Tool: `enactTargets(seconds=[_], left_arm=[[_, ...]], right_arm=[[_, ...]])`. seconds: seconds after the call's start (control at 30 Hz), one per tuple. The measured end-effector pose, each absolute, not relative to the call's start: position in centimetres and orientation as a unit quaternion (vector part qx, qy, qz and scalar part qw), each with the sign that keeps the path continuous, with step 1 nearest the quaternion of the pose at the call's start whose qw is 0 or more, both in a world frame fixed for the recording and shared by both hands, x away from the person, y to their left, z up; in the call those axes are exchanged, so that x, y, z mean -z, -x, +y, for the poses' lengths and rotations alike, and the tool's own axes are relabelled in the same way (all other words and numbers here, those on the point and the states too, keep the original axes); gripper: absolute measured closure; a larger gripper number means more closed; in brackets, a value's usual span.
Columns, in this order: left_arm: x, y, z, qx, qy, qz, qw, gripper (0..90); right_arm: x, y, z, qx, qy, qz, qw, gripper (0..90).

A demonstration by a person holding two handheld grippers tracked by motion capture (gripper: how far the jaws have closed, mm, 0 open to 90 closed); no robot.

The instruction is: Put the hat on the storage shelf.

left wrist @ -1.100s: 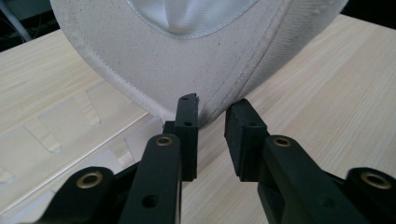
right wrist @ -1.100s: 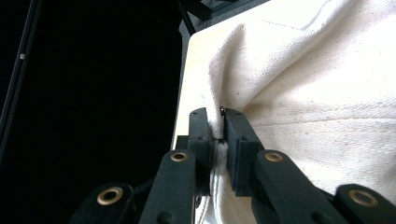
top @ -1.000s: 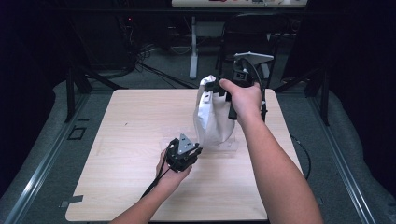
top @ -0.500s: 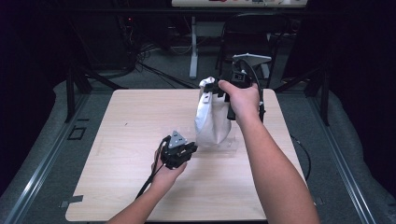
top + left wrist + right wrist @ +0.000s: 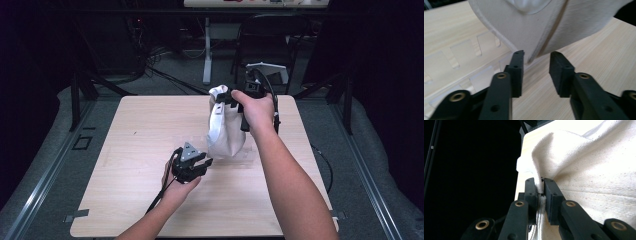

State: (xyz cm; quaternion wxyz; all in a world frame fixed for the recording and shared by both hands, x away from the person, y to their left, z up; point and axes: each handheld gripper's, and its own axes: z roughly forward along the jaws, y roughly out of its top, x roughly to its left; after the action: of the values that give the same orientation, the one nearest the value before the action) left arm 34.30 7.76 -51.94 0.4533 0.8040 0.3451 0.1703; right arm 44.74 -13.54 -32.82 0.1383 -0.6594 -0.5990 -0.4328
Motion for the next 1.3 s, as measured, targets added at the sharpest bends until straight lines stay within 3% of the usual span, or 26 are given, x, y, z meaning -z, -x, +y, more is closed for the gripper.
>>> enactTargets(seconds=[0.23,0.33,0.53,1.3], left_arm=[[51.6,-33.9,6.9,-0.204,-0.798,0.327,0.463,53.8],[51.6,-34.4,6.7,-0.208,-0.791,0.336,0.466,59.1],[52.0,-34.6,6.7,-0.215,-0.788,0.357,0.453,80.1],[53.8,-35.1,7.4,-0.187,-0.806,0.374,0.419,83.9]], right_arm=[[33.4,-44.9,-13.6,0.435,0.661,-0.595,0.141,81.8],[33.6,-44.8,-13.4,0.435,0.660,-0.596,0.142,81.6],[34.0,-44.8,-13.5,0.433,0.659,-0.597,0.145,81.0],[36.0,-45.1,-13.3,0.407,0.668,-0.609,0.133,81.5]])
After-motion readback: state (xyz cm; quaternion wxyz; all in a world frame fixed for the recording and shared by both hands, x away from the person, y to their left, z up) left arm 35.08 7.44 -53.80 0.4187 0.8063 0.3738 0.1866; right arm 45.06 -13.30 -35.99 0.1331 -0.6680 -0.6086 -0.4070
